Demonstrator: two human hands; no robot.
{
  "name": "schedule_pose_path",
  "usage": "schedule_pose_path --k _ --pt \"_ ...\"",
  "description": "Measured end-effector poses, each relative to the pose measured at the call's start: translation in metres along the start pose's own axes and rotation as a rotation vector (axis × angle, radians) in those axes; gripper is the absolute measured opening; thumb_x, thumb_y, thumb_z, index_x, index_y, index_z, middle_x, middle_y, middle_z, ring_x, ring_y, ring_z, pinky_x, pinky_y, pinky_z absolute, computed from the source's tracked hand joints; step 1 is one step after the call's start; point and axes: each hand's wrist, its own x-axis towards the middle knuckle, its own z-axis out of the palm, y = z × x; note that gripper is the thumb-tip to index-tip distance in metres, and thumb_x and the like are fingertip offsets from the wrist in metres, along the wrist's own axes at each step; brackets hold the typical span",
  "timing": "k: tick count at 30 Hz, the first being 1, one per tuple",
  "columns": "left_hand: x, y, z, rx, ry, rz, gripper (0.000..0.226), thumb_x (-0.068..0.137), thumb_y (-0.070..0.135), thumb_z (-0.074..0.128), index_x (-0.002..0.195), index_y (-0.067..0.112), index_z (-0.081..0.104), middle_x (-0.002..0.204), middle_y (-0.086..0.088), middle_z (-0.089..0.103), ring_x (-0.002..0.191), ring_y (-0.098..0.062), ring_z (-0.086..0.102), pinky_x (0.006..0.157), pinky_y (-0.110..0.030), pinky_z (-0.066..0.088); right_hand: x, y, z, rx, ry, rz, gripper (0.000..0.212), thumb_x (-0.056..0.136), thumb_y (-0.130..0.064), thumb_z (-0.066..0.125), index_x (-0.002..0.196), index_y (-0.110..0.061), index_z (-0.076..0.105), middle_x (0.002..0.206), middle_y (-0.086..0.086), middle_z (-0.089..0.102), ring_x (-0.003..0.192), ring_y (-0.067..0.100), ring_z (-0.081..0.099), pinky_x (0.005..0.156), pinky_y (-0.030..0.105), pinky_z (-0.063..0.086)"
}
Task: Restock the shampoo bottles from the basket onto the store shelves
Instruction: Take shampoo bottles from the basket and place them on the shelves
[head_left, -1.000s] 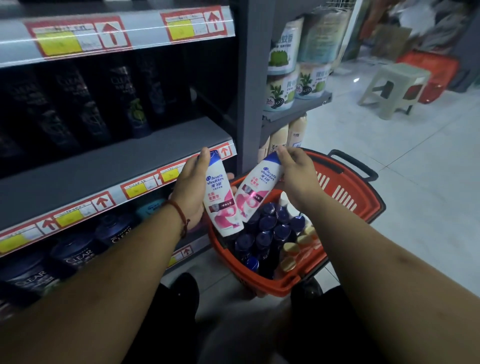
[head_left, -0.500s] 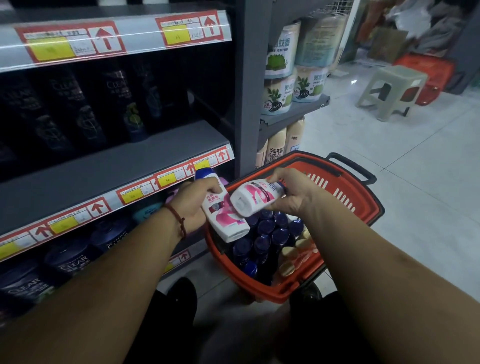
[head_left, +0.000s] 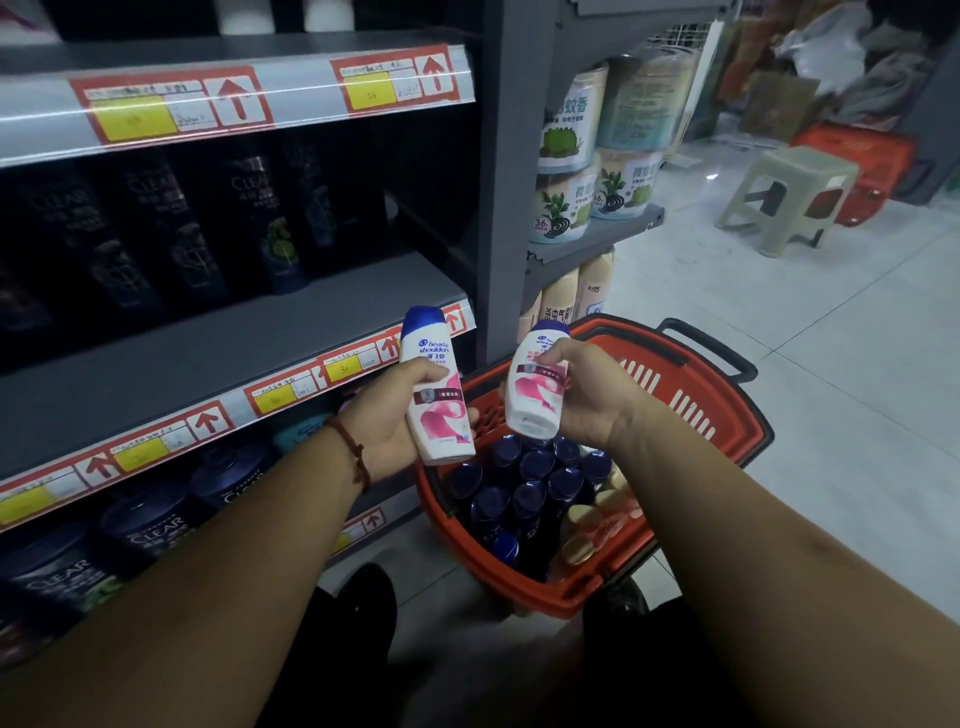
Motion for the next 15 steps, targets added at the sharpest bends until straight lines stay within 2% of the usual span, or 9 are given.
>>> schedule_pose_path --k 4,7,8,10,12,14,15 --pt "-0.004 0.003 -0.002 0.071 -0.037 0.067 0.03 0.088 0.006 0.062 0.118 0.007 0.057 0.101 -0.02 0.065 0.086 -0.029 0.068 0.081 -0.046 0.058 -0.003 0.0 0.001 -0.094 -0.005 -0.059 0.022 0.092 -0.006 0.063 0.113 0.001 0.059 0.089 0.016 0.067 0.077 0.025 0.066 0.068 0.04 0.061" --pt "-0.008 0.006 -0.012 0.106 -0.038 0.165 0.043 0.086 0.007 0.069 0.127 0.004 0.06 0.119 -0.02 0.068 0.107 -0.035 0.066 0.093 -0.051 0.054 -0.001 -0.003 -0.001 -0.169 -0.004 -0.111 0.032 0.091 -0.015 0.069 0.119 0.001 0.064 0.099 0.014 0.072 0.078 0.024 0.07 0.062 0.036 0.062" --pt "-0.012 0.007 -0.016 0.106 -0.044 0.194 0.044 0.084 0.007 0.071 0.127 0.004 0.061 0.121 -0.02 0.068 0.112 -0.035 0.065 0.097 -0.053 0.052 0.0 -0.003 -0.001 -0.193 -0.015 -0.126 0.036 0.09 -0.017 0.07 0.122 0.0 0.065 0.104 0.014 0.072 0.081 0.025 0.07 0.064 0.037 0.062" --pt "-0.024 0.013 -0.023 0.091 -0.033 0.248 0.041 0.082 0.005 0.073 0.122 0.003 0.065 0.116 -0.018 0.071 0.109 -0.033 0.067 0.097 -0.048 0.053 0.001 -0.002 0.001 -0.233 -0.042 -0.166 0.044 0.088 -0.018 0.072 0.126 0.0 0.064 0.109 0.014 0.073 0.087 0.026 0.071 0.072 0.039 0.062" --pt "-0.04 0.024 -0.029 0.093 0.029 0.312 0.039 0.077 0.003 0.073 0.116 0.005 0.068 0.11 -0.013 0.074 0.102 -0.026 0.071 0.09 -0.039 0.058 -0.002 -0.005 0.007 -0.295 -0.083 -0.227 0.05 0.082 -0.019 0.075 0.127 0.001 0.063 0.111 0.016 0.073 0.091 0.026 0.071 0.079 0.04 0.062" --pt "-0.058 0.04 -0.034 0.105 0.049 0.373 0.042 0.073 0.002 0.074 0.115 0.004 0.068 0.108 -0.011 0.074 0.097 -0.022 0.072 0.083 -0.034 0.06 -0.009 -0.008 0.021 -0.387 -0.177 -0.289 0.053 0.08 -0.017 0.078 0.127 0.001 0.062 0.119 0.021 0.07 0.1 0.032 0.07 0.086 0.044 0.06" --pt "-0.069 0.05 -0.038 0.111 0.057 0.4 0.041 0.075 0.0 0.073 0.116 0.002 0.068 0.108 -0.012 0.074 0.095 -0.021 0.072 0.08 -0.034 0.061 -0.016 -0.01 0.033 -0.406 -0.222 -0.329 0.051 0.079 -0.015 0.079 0.126 0.001 0.063 0.119 0.022 0.07 0.101 0.033 0.069 0.085 0.044 0.06"
